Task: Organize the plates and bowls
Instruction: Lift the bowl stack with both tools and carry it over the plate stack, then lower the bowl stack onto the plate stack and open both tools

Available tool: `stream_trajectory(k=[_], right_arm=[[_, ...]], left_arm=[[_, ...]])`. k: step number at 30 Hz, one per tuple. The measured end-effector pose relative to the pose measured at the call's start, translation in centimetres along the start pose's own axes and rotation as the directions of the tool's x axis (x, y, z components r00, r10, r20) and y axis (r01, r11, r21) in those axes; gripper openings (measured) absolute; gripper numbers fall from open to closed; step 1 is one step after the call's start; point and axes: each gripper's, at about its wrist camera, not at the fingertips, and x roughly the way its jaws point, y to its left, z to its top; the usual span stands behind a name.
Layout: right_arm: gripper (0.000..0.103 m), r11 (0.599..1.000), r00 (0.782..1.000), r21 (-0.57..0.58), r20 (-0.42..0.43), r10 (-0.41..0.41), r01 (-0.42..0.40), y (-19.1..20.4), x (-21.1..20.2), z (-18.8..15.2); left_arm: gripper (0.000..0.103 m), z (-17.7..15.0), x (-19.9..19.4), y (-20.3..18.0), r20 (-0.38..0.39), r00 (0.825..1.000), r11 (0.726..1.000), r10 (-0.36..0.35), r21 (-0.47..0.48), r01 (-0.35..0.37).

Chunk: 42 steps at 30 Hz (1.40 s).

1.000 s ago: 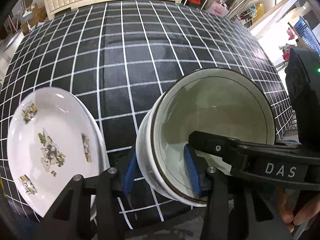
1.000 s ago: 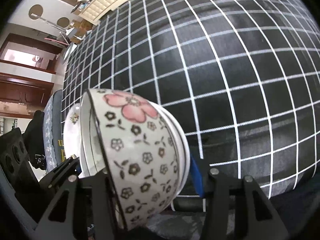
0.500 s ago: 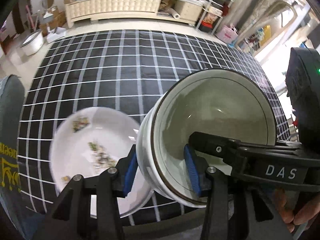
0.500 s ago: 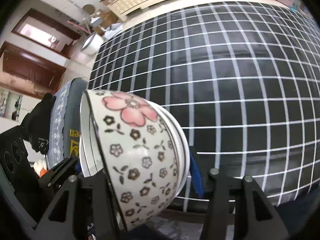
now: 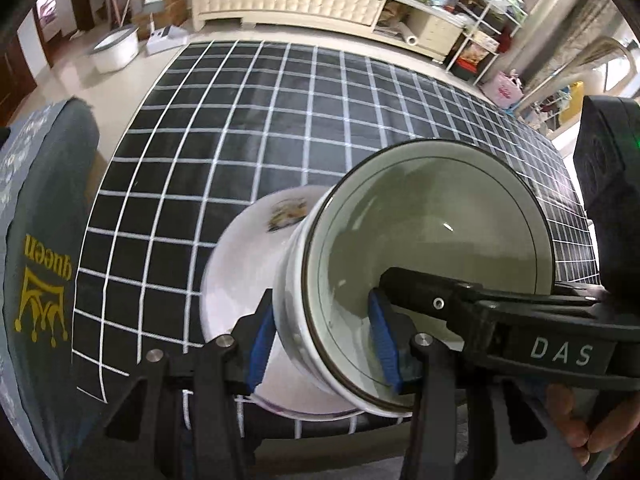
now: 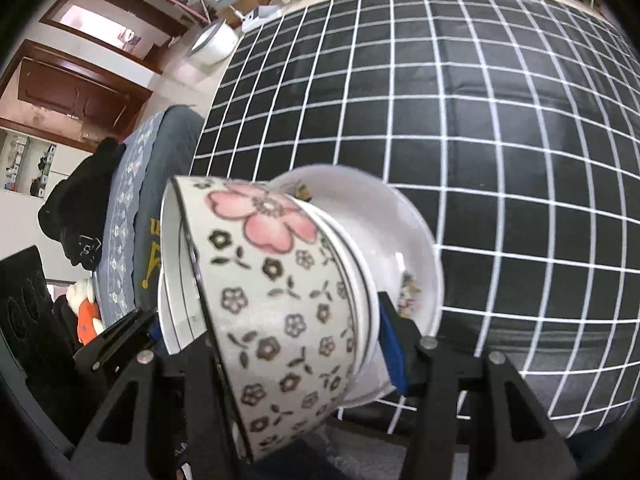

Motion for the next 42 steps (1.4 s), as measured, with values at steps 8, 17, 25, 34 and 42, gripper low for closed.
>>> stream_trajectory(k=[8,17,25,34,42], right_arm=[[0.056,1.0,0.999,0.005,-0.027,-0.017,0.017,-0.3,1.0,-0.2],[0.056,0.999,0.999,0.02,-0.028,-0.026,0.027,-1.0,1.5,0.2],[0.056,1.0,1.0,0.017,-0.009,-0.002,0.002,-1.3,1.7,0.2],[0.063,0.992,0.994,-0.067,0.034,-0.107,0.11,-0.1,1.1,0.0],[0.069,0.985,0.985,-0.072,0.087,-0.148,0.154,-0.5,0.1,-0.1]], left_arm=[[0.042,-0.9,0.8,1.9,-0.021,1.0,1.0,0.009,-0.023,-0.009],[0.042,-0.5,1.8,1.4,-0.031,1.0,1.0,-0.005,-0.019,0.004],[0.042,-0.5,2.0,1.1,0.001,1.0,1.0,0.014,0.015,-0.014],[0.044,-0.6,1.9,1.2,-0.002,1.0,1.0,0.009,0.021,-0.009],[0.055,-0.6,1.2,0.7,0.027,0.999,0.998,0.039,0.044,-0.041]])
